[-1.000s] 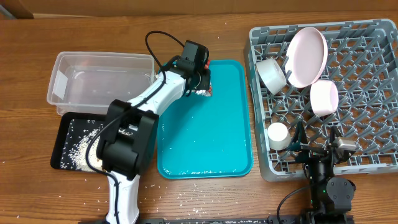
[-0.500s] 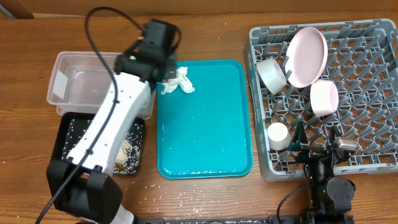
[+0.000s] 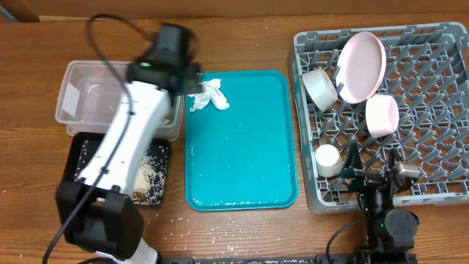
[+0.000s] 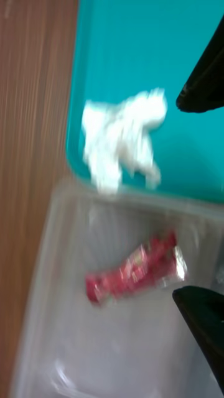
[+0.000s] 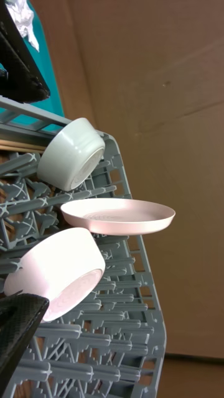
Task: Sort waste into correct bins and load items into the dishwasher
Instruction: 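Grasp the red wrapper on the teal tray with the left gripper, then drop the red wrapper into the clear plastic bin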
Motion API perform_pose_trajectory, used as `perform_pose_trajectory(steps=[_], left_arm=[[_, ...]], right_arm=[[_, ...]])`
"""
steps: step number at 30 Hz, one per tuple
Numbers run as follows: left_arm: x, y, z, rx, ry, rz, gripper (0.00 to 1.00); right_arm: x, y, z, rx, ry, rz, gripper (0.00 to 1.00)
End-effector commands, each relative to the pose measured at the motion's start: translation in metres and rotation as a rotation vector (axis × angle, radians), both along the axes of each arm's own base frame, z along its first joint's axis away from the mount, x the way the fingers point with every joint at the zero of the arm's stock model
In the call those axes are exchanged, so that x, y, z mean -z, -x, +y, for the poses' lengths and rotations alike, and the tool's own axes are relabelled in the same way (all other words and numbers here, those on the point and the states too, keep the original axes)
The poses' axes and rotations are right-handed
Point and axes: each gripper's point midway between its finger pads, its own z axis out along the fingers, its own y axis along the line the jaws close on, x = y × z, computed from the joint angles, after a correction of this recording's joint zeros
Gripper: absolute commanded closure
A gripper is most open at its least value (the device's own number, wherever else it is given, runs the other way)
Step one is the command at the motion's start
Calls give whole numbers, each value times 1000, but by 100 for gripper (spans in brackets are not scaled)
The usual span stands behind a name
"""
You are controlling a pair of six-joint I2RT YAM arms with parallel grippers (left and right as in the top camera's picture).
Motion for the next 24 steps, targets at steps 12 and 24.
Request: perform_pose_trajectory(steps=[12, 24], left_arm=[[122, -28, -60, 148, -174, 109, 20], [146, -29, -104, 372, -16, 157, 96]], right_arm=[[2, 0, 0, 0, -5, -4, 0], [2, 0, 0, 0, -5, -4, 0]])
